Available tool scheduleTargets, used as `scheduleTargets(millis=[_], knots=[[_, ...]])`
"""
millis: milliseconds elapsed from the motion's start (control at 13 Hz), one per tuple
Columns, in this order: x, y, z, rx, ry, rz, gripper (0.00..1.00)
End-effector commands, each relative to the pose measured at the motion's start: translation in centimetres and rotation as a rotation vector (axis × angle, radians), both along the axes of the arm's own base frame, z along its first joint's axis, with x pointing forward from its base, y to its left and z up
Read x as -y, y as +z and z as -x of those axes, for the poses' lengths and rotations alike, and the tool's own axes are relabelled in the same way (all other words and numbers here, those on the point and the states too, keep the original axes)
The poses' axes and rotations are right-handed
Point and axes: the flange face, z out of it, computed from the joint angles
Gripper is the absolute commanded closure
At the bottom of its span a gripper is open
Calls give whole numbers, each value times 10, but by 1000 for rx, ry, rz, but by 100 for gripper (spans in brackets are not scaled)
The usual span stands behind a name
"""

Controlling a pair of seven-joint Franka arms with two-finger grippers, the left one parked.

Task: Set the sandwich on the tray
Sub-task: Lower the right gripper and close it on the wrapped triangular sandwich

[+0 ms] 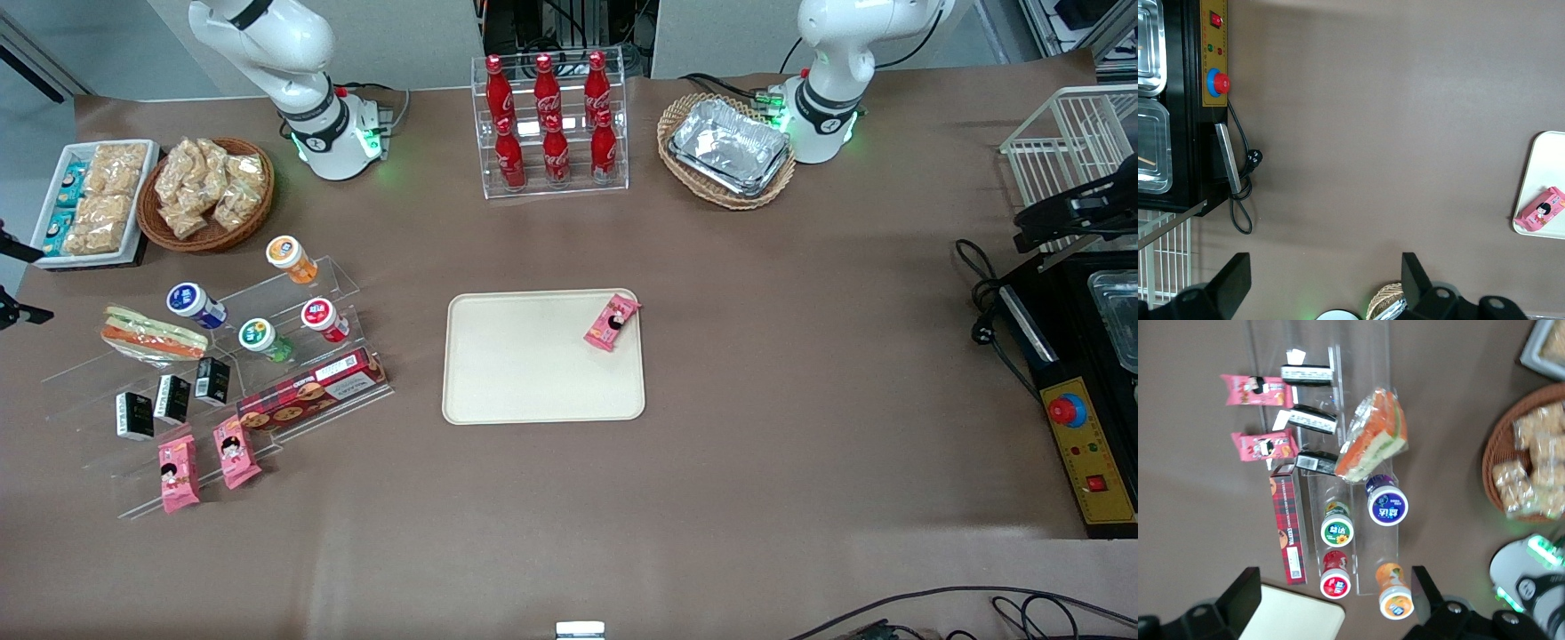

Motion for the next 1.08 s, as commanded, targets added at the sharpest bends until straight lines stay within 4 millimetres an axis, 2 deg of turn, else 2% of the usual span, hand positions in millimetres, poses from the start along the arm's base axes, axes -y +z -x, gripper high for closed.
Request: scheduleTargets(millis=[0, 231, 385, 615, 1000], knots=[[21, -37, 7, -53, -209, -24, 0], [46, -84, 27, -49, -298, -16, 0], [48, -116, 34, -16, -325, 1, 0], [50, -153, 35, -1, -362, 13, 0], [52, -187, 33, 13, -378, 30, 0]])
